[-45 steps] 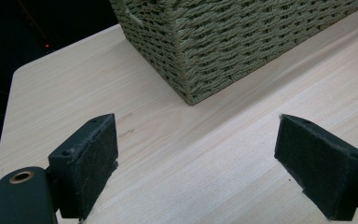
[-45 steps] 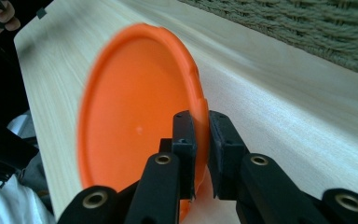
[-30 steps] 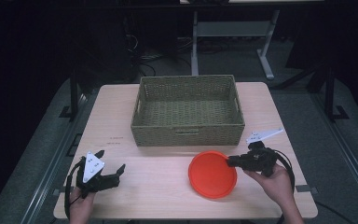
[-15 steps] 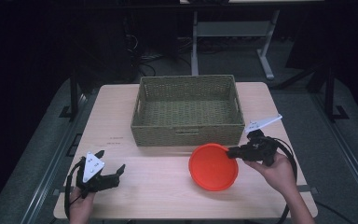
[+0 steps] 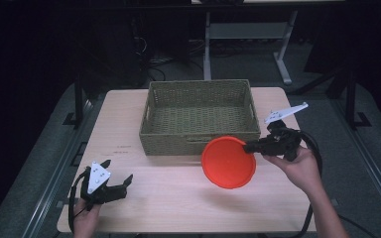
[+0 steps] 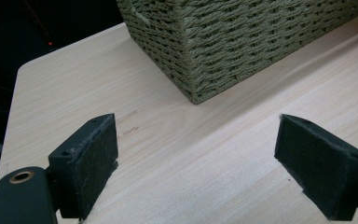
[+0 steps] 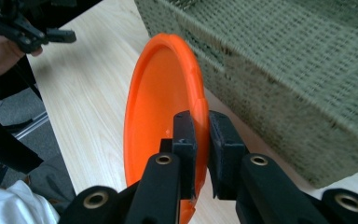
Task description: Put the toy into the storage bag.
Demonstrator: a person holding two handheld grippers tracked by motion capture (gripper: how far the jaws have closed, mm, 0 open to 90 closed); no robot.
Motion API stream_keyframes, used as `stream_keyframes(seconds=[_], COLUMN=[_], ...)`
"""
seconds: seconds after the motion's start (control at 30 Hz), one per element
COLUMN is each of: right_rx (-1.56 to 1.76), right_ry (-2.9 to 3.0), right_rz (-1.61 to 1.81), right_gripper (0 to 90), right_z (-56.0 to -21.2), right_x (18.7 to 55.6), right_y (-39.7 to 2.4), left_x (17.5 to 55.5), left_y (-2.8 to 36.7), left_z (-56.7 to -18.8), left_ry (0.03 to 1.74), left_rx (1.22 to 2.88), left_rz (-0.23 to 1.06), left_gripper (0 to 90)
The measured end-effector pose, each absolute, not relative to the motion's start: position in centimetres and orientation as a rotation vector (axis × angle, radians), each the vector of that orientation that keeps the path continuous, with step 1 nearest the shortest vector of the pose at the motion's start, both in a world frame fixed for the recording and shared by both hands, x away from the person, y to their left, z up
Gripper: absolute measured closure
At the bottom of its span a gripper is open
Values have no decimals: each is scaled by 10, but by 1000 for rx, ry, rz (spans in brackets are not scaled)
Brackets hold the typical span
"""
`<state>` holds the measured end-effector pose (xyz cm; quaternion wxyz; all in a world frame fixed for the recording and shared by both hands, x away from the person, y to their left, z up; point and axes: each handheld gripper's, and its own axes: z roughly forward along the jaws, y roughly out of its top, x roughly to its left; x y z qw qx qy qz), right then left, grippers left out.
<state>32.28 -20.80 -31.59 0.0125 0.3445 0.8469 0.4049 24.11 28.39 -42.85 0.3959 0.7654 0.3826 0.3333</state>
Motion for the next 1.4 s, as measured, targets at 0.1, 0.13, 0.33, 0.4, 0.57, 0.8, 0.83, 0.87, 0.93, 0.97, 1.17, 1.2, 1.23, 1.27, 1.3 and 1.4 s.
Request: stream_keyframes(seconds=[0.1, 0.13, 0.33, 0.4, 0.57, 0.8, 0.83, 0.87, 0.93, 0.97, 1.17, 1.2, 1.23, 1.27, 1.3, 1.4], right_rx=[1072, 1069, 1063, 1052, 1067, 1051, 1047, 1050, 1045, 1047, 1050, 1045, 1049, 1045, 1041, 1044], right_ry=[2635, 2630, 2615, 2612, 2616, 2617, 2618, 2615, 2612, 2610, 2610, 2610, 2615, 2617, 2619, 2619], right_rz=[1277, 1281, 1274, 1272, 1259, 1262, 1260, 1259, 1269, 1277, 1286, 1288, 1283, 1276, 1273, 1271], right_gripper=[818, 818, 818, 818, 818, 818, 818, 818, 818, 818, 818, 818, 818, 817, 818, 818], right_z=[-307, -304, -288, -283, -275, -265, -264, -263, -261, -260, -258, -258, -258, -257, -257, -254], right_x=[326, 327, 333, 335, 343, 349, 350, 350, 352, 352, 357, 359, 360, 361, 362, 365], right_y=[-210, -210, -209, -208, -206, -202, -201, -200, -198, -197, -193, -193, -192, -191, -190, -188], left_x=[241, 241, 241, 241, 241, 241, 241, 241, 241, 241, 241, 241, 241, 241, 241, 241], left_y=[284, 284, 284, 284, 284, 284, 284, 284, 284, 284, 284, 284, 284, 284, 284, 284], left_z=[-429, -429, -429, -429, -429, -429, -429, -429, -429, -429, -429, -429, -429, -429, -429, -429], left_ry=[967, 967, 971, 966, 966, 969, 967, 965, 960, 960, 960, 959, 958, 957, 961, 968], left_rx=[1946, 1945, 1938, 1950, 1943, 1943, 1942, 1944, 1948, 1952, 1954, 1953, 1952, 1950, 1945, 1942], left_rz=[845, 846, 846, 846, 848, 843, 845, 846, 850, 848, 845, 845, 846, 847, 845, 840], left_gripper=[128, 128, 128, 128, 128, 128, 128, 128, 128, 128, 128, 128, 128, 128, 128, 128])
